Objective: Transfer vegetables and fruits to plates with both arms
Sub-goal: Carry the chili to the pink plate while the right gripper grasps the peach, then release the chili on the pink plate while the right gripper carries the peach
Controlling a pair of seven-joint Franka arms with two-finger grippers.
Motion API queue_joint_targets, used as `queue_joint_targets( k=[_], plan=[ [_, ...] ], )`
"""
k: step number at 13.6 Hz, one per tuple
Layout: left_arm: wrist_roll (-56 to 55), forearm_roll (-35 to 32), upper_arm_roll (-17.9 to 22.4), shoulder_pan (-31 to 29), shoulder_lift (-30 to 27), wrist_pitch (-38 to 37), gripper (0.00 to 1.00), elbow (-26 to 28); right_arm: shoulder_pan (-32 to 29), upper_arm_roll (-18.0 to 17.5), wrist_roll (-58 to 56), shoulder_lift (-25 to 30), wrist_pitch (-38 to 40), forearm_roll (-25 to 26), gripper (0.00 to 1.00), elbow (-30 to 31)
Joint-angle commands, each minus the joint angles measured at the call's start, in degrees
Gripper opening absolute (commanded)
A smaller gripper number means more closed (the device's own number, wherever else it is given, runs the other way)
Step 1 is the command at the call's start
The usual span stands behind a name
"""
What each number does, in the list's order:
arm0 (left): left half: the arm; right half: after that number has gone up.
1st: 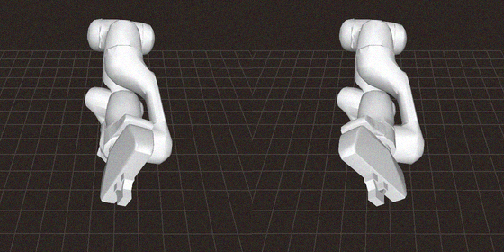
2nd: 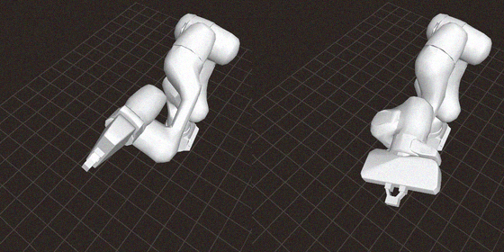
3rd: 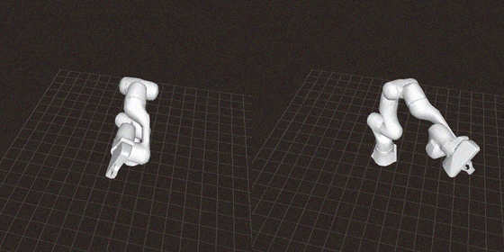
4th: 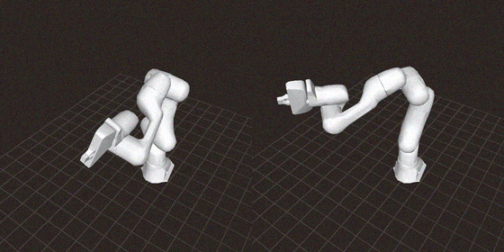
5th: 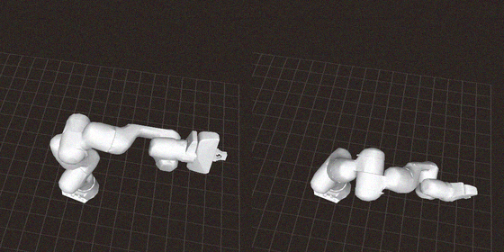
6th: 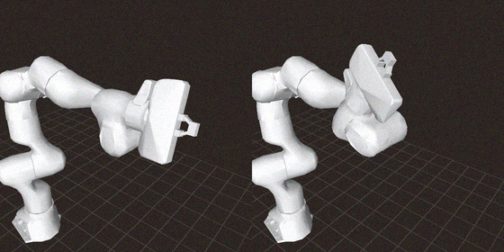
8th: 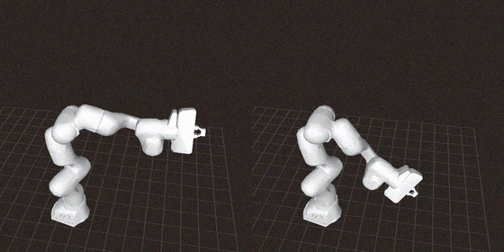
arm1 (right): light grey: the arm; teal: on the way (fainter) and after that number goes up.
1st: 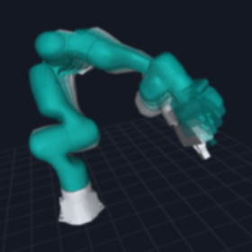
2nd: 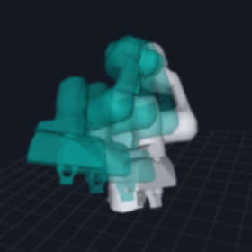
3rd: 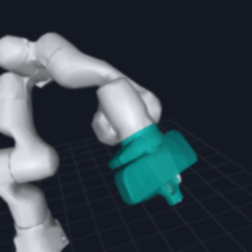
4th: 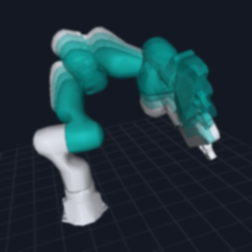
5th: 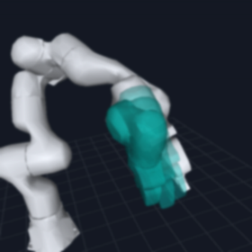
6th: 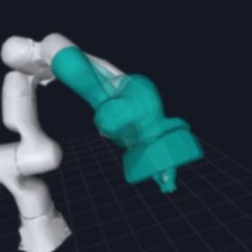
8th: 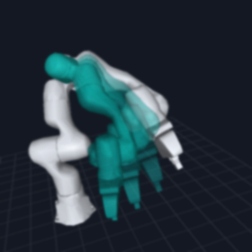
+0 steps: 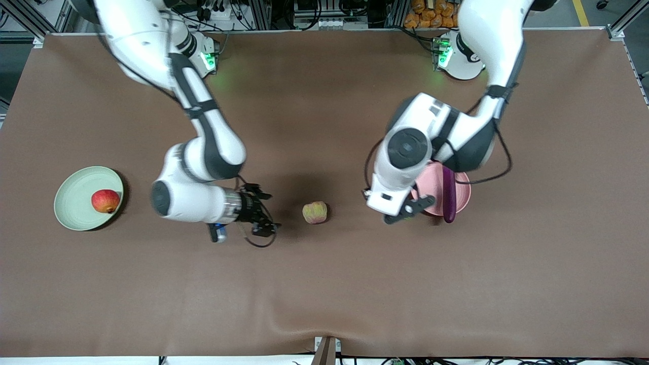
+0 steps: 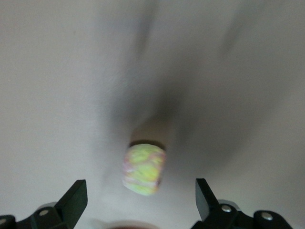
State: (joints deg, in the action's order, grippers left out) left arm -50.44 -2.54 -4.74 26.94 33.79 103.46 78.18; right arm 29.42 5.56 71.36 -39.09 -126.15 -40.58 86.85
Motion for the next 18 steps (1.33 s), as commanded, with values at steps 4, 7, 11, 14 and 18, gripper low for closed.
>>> queue_joint_targets(
  k=[4,7,11,14,18],
  plan=[
    [11.6,-6.1,-0.7,-4.4,-7.9,10.9,0.0,21.5,8.6,0.7,8.7,-6.7,-15.6,-0.4,1.0,-0.5],
    [13.2,-10.0,-1.0,-5.7,-7.7,14.1,0.0,27.2,9.6,0.7,8.4,-7.3,-15.5,0.1,1.0,-0.5],
    [15.8,-10.0,-0.8,-6.8,-4.1,14.1,0.0,28.0,11.1,0.7,8.5,-8.7,-16.7,0.2,1.0,-0.7],
    [15.8,-9.9,-1.0,-7.0,-4.3,13.4,1.0,27.5,10.8,0.7,7.8,-8.7,-16.8,0.5,0.13,-0.8],
    [15.8,-9.9,-1.0,-7.9,-7.9,13.3,1.0,26.2,3.4,1.2,6.0,-6.0,3.1,2.3,0.0,-5.1]
  ],
)
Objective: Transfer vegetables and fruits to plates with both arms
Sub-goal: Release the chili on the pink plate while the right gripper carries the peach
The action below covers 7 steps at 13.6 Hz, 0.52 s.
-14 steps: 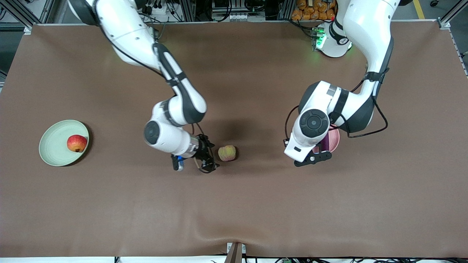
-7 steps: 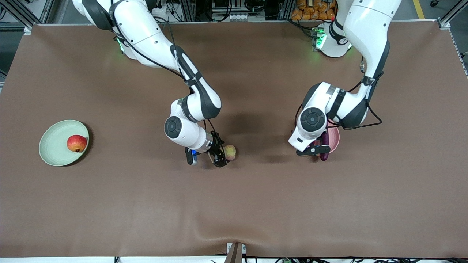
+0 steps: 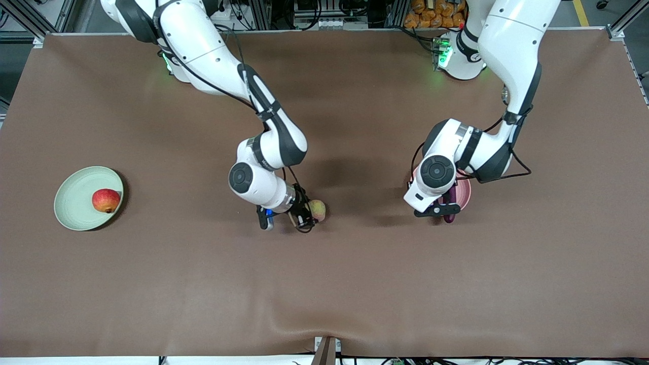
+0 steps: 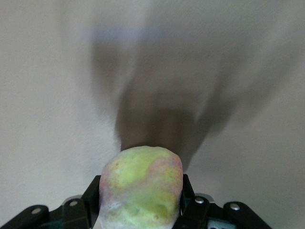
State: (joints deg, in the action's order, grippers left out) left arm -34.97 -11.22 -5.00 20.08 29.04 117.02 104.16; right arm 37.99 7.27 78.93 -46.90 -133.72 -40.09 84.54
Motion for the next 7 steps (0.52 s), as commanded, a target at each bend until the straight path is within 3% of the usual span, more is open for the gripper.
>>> queue_joint_targets(
  k=[1,4,7],
  plan=[
    [0.3,-1.1,-0.7,-1.8,-4.5,-0.3,1.0,0.1,-7.6,-0.5,-5.0,2.9,18.0,4.9,0.0,-3.5],
    [0.4,-0.6,-0.8,-4.6,-9.3,-0.3,1.0,-0.2,-14.9,0.0,-18.5,7.1,36.4,10.7,0.0,-2.6],
    [8.1,0.2,-0.9,-8.7,-13.6,-0.4,1.0,-0.5,-20.0,2.2,-33.0,10.4,44.2,22.5,0.0,1.1]
  ],
)
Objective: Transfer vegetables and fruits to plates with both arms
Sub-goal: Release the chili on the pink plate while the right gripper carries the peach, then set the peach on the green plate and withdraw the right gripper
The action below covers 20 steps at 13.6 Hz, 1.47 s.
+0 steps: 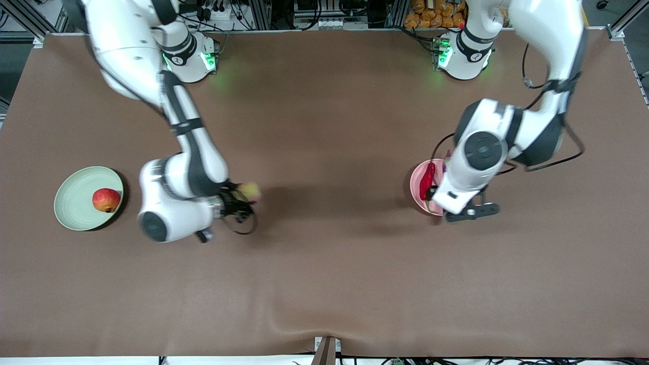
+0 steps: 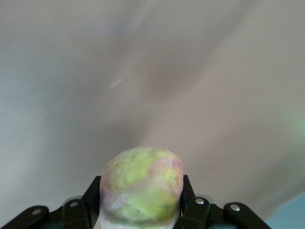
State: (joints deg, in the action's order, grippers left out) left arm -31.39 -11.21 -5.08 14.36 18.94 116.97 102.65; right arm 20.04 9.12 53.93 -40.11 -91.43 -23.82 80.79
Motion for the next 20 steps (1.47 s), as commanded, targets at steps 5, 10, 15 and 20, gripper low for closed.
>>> queue_joint_targets(
  k=[5,10,15,20],
  plan=[
    [21.3,2.3,-0.7,-10.1,-9.0,-6.4,1.0,0.9,-15.5,2.7,-48.0,6.1,3.1,19.1,0.0,8.7],
    [31.1,5.7,-0.6,-14.2,-19.6,-17.8,1.0,0.6,-21.5,6.4,-79.0,5.2,-1.5,30.8,0.0,5.6],
    [36.8,7.2,0.0,-16.2,-24.2,-26.4,1.0,-3.9,-26.0,6.5,-85.2,3.7,-9.3,35.4,0.21,5.5],
    [36.1,7.3,0.1,-12.3,-17.7,-37.2,1.0,-17.4,-26.1,6.3,-84.7,2.8,-10.6,33.6,1.0,5.5]
  ],
)
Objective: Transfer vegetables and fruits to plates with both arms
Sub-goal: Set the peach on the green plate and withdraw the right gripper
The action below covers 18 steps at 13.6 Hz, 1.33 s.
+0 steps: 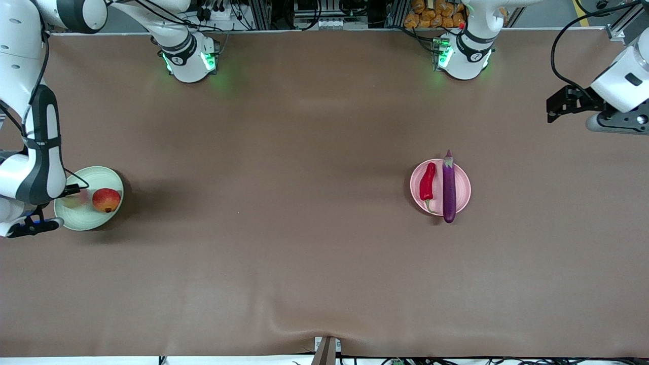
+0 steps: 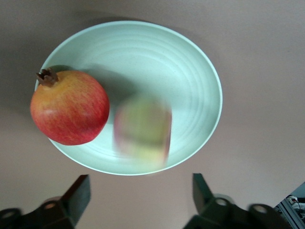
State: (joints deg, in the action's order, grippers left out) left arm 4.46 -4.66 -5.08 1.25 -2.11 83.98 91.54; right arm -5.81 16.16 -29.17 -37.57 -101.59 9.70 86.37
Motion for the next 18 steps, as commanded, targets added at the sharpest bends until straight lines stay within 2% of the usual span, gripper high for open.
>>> queue_joint_targets(
  k=[1,3,6,9,11,13,16,17,18],
  plan=[
    [0.2,1.4,0.2,1.0,3.3,-4.4,1.0,-6.3,-0.3,-0.8,-1.7,0.4,-0.4,-1.7,1.0,-0.1],
    [0.0,1.7,1.3,2.4,3.0,-4.4,1.0,-6.6,0.2,-0.8,-1.9,1.6,0.8,-6.9,1.0,-1.6],
    [0.1,1.8,1.7,1.7,2.7,-5.5,1.0,-6.5,2.7,-1.0,-1.7,1.9,10.1,-7.6,1.0,-7.2],
    [-0.6,3.3,1.3,0.1,2.4,-5.6,1.0,-6.5,3.3,-1.4,-2.0,3.0,17.7,-13.5,1.0,-14.3],
    [-2.7,4.7,1.3,-0.1,2.0,-5.5,1.0,-6.3,3.9,-3.0,-1.8,3.0,21.9,-13.6,1.0,-21.2],
    [-3.3,4.6,1.2,0.2,2.3,-5.2,1.0,-6.4,5.1,-4.8,-1.6,3.5,23.4,-13.4,1.0,-25.3],
    [-3.3,4.4,1.0,0.5,2.7,-4.5,1.0,-6.3,8.2,-5.7,-1.1,9.8,24.1,-13.6,1.0,-27.3],
    [-3.2,4.3,1.0,0.5,2.9,-3.7,1.0,-6.2,8.6,-8.0,0.0,12.8,26.0,-13.5,1.0,-27.1],
    [-3.1,4.1,1.0,0.5,3.0,-3.0,1.0,-5.8,8.5,-9.3,6.0,15.0,28.6,-13.0,1.0,-26.9]
  ],
)
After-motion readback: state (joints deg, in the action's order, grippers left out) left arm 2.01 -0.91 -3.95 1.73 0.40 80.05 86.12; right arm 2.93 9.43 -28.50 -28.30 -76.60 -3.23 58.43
